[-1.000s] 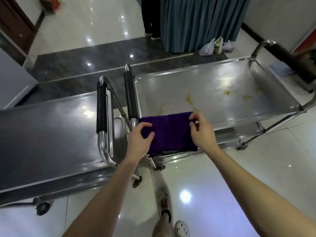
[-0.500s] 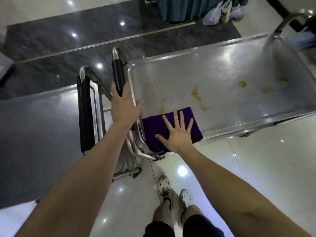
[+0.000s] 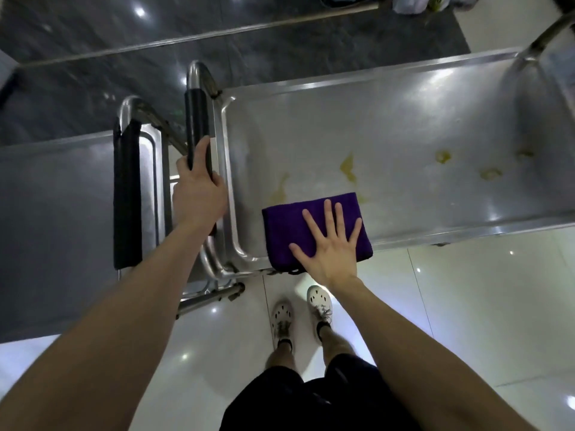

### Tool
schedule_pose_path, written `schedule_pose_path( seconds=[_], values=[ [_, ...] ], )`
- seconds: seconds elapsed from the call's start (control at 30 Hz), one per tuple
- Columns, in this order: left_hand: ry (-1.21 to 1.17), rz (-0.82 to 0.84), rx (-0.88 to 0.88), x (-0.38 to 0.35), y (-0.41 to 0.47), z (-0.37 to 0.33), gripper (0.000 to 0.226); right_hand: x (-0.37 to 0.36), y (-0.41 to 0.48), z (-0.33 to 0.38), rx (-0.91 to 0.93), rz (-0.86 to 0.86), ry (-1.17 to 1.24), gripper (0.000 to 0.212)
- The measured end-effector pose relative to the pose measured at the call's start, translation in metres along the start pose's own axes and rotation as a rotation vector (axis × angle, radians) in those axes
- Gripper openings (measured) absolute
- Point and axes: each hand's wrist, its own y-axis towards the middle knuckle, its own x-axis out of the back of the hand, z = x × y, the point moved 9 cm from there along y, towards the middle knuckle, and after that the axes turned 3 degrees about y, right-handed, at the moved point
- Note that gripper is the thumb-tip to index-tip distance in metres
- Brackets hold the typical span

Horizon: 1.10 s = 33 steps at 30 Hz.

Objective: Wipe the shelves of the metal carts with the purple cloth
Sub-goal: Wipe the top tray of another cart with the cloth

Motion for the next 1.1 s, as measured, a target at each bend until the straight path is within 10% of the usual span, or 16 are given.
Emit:
schedule_pose_path(
  seconds=[0.37,0.73,1.1],
  values=[
    [-0.065,0.001,0.045,-0.008,0.005,0.02,0.075,0.034,0.103,-0.083,0.067,0.055,-0.038,0.095],
    [-0.026,-0.073,0.046,0.0,-0.001,0.019,0.073,0.074,0.347,-0.018,0.002,0.024,0.026,0.108],
    [-0.056,-0.039,0.053,0.001,0.001,0.014,0.074,0.027,0.187,0.056,0.189,-0.028,0.03,0.089]
  ],
)
